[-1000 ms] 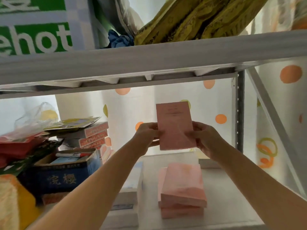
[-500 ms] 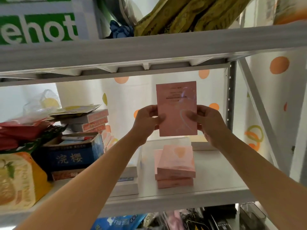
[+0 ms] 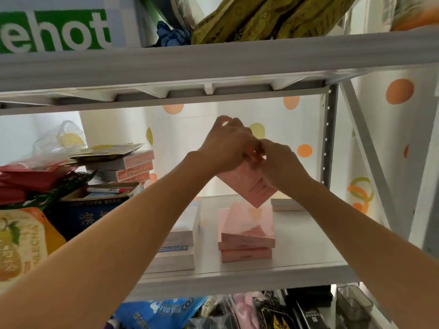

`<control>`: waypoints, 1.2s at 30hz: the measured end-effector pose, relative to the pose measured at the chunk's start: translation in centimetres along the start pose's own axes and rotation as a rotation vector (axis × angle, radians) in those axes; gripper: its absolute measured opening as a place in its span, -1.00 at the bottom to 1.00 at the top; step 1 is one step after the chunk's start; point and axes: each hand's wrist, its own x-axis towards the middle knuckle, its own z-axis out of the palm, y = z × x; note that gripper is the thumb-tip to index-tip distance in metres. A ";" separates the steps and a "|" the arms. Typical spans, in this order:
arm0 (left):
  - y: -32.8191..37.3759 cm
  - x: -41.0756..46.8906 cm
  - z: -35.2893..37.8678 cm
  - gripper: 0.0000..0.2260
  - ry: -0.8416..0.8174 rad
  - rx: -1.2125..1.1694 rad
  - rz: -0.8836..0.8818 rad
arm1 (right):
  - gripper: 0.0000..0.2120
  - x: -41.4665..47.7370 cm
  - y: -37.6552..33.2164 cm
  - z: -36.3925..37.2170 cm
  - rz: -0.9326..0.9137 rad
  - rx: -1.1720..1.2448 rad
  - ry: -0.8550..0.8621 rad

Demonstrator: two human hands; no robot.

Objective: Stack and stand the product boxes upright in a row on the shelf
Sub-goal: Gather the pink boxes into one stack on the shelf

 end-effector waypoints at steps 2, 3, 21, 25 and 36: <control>-0.3 0.0 0.9 -0.64 0.247 -0.164 -0.188 | -0.70 0.5 1.4 -0.1 0.158 0.209 0.025; -0.5 -0.2 1.5 -0.53 0.345 -0.283 -0.326 | -0.75 0.5 2.4 -0.1 0.228 0.384 0.045; -2.7 -1.3 8.5 -0.82 0.033 -1.418 -0.764 | -0.82 2.6 7.0 3.5 0.272 1.151 0.100; -4.9 -0.8 10.5 -0.80 -0.039 -1.328 -0.752 | -0.73 4.2 8.5 5.5 0.268 1.016 0.036; -10.3 -0.2 19.3 -0.78 -0.224 -1.038 -0.872 | -0.85 9.5 10.1 14.3 0.414 0.828 -0.175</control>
